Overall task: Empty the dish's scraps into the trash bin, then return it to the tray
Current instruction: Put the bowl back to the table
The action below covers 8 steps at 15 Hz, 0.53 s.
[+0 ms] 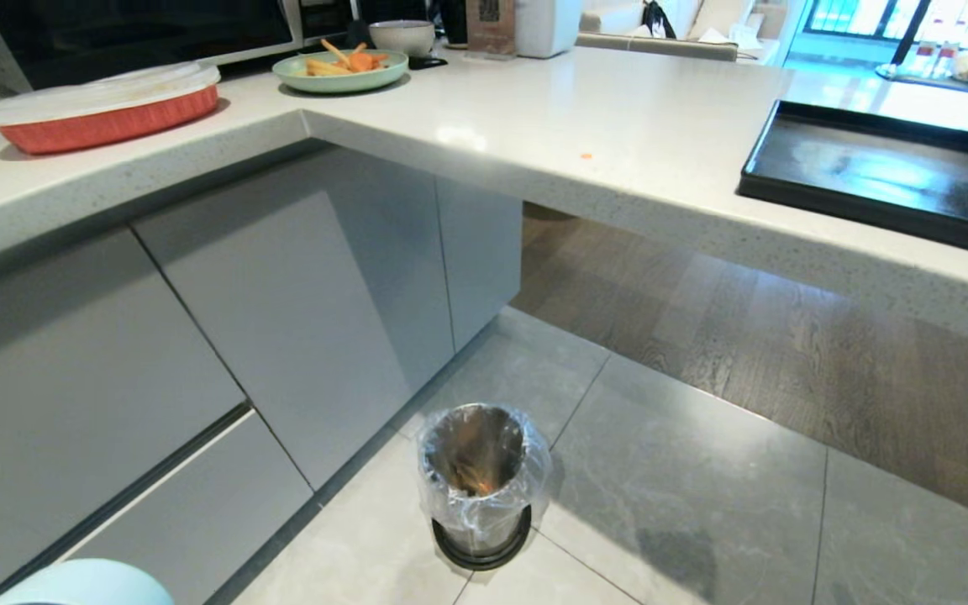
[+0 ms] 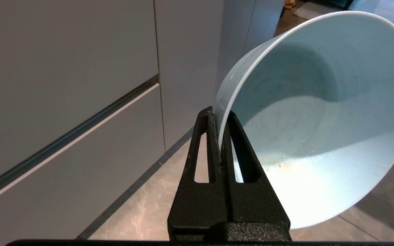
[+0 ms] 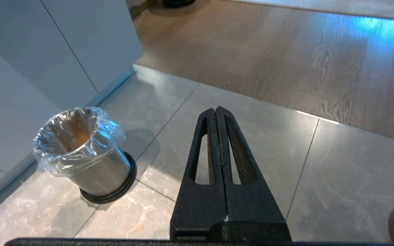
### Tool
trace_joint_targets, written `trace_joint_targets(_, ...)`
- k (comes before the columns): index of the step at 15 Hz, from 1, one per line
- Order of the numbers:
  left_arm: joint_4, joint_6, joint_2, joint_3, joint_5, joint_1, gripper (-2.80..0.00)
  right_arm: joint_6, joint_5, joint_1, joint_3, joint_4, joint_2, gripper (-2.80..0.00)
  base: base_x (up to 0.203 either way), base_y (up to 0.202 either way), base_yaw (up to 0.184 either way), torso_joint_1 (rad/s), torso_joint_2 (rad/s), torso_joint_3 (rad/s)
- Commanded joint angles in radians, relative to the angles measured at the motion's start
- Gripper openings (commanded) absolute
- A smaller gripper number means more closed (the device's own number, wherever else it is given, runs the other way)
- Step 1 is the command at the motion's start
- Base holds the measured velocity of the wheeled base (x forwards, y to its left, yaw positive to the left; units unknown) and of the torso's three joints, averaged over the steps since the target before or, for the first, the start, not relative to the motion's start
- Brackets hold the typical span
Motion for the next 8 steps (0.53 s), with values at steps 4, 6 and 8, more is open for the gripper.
trace_joint_targets(4, -0.001, 0.0, 0.001, 0.0, -0.001, -0.001, -2.8, 0.0, 0.0, 0.0, 0.0, 0.0, 0.0, -2.8, 0.0, 0.0, 0.0, 0.001, 0.0, 0.049)
trace_joint_targets(6, -0.001, 0.0, 0.001, 0.0, 0.001, 0.001, -2.8, 0.002, -0.001, 0.0, 0.0, 0.0, 0.0, -2.8, 0.0, 0.0, 0.0, 0.0, 0.0, 0.0)
trace_joint_targets(8, -0.001, 0.0, 0.001, 0.0, 0.001, 0.001, -2.8, 0.0, -0.001, 0.0, 0.0, 0.0, 0.0, -2.8, 0.0, 0.0, 0.0, 0.0, 0.0, 0.0)
